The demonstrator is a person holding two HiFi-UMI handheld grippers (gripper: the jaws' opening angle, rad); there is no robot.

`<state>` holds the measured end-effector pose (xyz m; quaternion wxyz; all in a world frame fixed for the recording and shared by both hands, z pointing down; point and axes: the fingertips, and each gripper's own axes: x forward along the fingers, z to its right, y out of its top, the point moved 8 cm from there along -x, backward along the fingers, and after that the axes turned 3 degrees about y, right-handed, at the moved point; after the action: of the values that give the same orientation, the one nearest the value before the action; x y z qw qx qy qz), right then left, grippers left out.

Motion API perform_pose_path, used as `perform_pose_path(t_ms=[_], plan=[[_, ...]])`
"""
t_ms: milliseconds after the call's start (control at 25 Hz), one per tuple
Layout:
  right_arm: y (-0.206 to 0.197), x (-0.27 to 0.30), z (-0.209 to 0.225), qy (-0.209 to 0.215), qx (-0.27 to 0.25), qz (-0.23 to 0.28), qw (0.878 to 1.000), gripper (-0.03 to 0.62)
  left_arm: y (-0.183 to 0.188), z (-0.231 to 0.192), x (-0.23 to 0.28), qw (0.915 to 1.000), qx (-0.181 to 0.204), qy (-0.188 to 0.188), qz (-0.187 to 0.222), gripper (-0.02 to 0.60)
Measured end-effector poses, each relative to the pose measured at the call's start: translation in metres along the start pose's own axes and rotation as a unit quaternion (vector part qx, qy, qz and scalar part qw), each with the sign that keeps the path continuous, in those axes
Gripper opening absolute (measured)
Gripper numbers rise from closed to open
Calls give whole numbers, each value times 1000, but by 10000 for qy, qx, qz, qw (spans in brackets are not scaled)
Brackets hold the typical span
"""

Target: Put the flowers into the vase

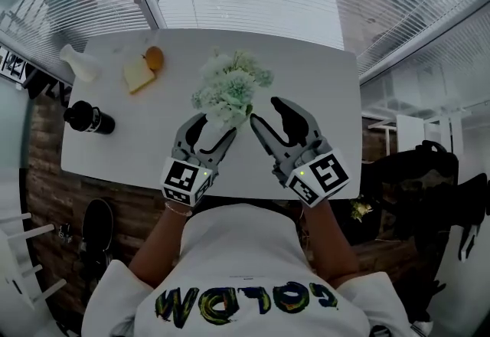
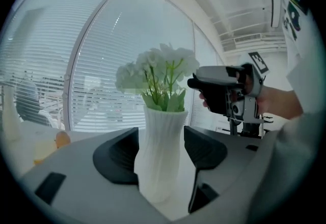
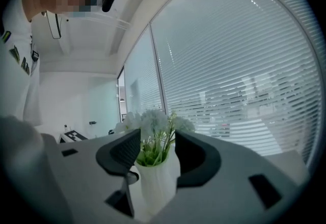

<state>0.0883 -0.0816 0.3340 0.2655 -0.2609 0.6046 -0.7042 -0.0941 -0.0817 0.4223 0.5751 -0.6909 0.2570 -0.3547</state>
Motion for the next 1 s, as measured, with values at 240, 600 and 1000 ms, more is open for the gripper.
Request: perform_pose_path(t_ms=[240,600,1000], plan=[[4,-17,2,-207,-110,-108,9997,184,18,7,-23,9996,-31,100,250,281],[8,-32,2,-707,-247,-319,9967,120,43,8,-50,9977,-174,245,610,171],[15,-55,-15,-1090,-628,-480,9909,68,65,9,-73,9940,-316,430,951,61]])
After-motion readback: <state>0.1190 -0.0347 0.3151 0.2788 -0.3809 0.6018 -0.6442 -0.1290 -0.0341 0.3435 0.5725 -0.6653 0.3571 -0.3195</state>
